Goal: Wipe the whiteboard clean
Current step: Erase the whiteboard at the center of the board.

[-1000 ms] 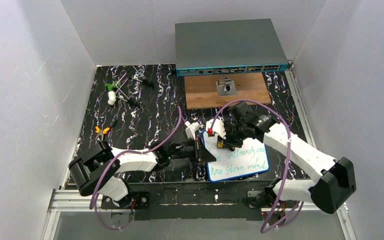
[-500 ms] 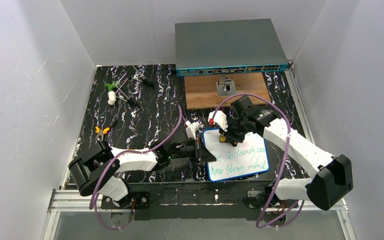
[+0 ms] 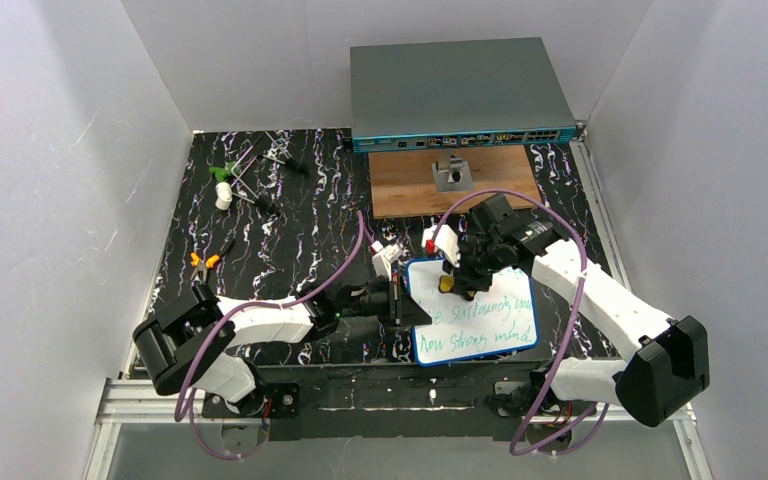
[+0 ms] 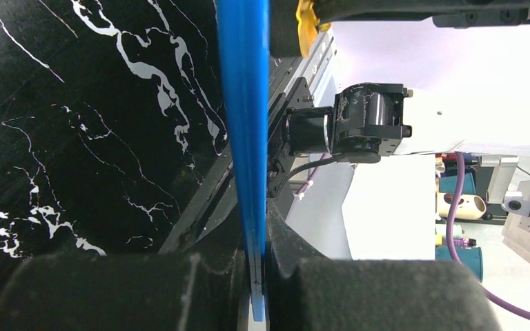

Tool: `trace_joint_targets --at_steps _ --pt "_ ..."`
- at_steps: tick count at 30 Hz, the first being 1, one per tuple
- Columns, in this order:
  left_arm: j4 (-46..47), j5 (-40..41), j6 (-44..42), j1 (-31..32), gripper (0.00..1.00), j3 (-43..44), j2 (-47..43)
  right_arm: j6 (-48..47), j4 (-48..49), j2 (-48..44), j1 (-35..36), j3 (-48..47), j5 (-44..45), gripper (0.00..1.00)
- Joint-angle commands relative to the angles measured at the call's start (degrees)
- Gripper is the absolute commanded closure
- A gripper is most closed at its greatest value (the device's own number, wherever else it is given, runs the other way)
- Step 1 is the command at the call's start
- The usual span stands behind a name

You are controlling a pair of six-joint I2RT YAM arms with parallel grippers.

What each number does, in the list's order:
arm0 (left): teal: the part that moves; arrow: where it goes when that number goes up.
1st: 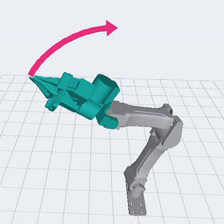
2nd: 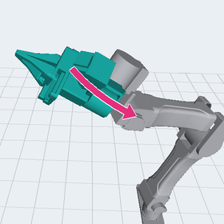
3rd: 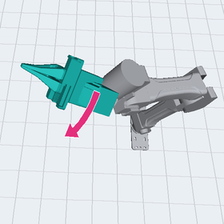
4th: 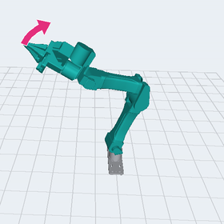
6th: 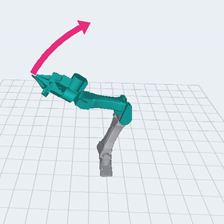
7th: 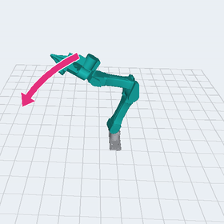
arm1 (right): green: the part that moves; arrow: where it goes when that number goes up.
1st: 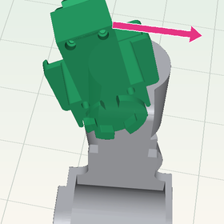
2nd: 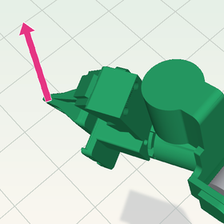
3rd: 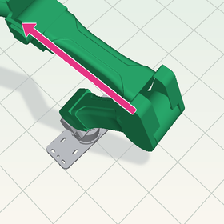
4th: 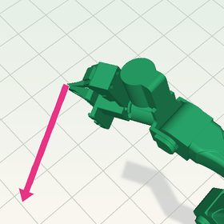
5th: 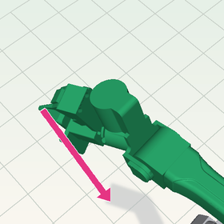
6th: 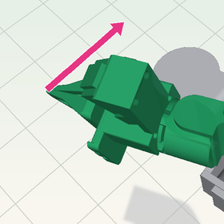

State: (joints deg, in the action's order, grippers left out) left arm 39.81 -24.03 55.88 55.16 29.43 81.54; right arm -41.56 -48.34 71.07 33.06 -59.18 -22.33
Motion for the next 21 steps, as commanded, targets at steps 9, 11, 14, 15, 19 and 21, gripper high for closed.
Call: trace_joint_targets --at_steps 9,11,14,15,19,21 --pt "-6.14 -0.42 -6.74 0.15 1.0 0.91 -4.99 1.37 0.74 3.35 0.58 -5.89 -1.12 0.99" --pt "-6.36 -0.01 -6.79 0.16 1.0 0.65 -5.66 -2.54 -2.45 1.7 2.27 -3.69 -4.08 0.99" --pt "-7.87 0.25 -7.44 0.14 1.0 1.34 -6.29 -5.0 -3.36 -0.69 2.89 0.53 -5.26 0.99" --pt "-8.17 0.29 -7.7 0.13 1.0 1.54 -6.43 -4.64 -2.1 -1.76 2.89 1.94 -4.36 0.99" --pt "-8.59 0.13 -7.79 0.13 1.0 1.69 -6.4 0.55 5.47 -5.37 0.59 4.96 2.49 0.99" --pt "-8.53 -0.09 -7.64 0.11 1.0 1.81 -5.87 3.84 8.71 -6.08 -0.84 4.31 6.3 0.99"
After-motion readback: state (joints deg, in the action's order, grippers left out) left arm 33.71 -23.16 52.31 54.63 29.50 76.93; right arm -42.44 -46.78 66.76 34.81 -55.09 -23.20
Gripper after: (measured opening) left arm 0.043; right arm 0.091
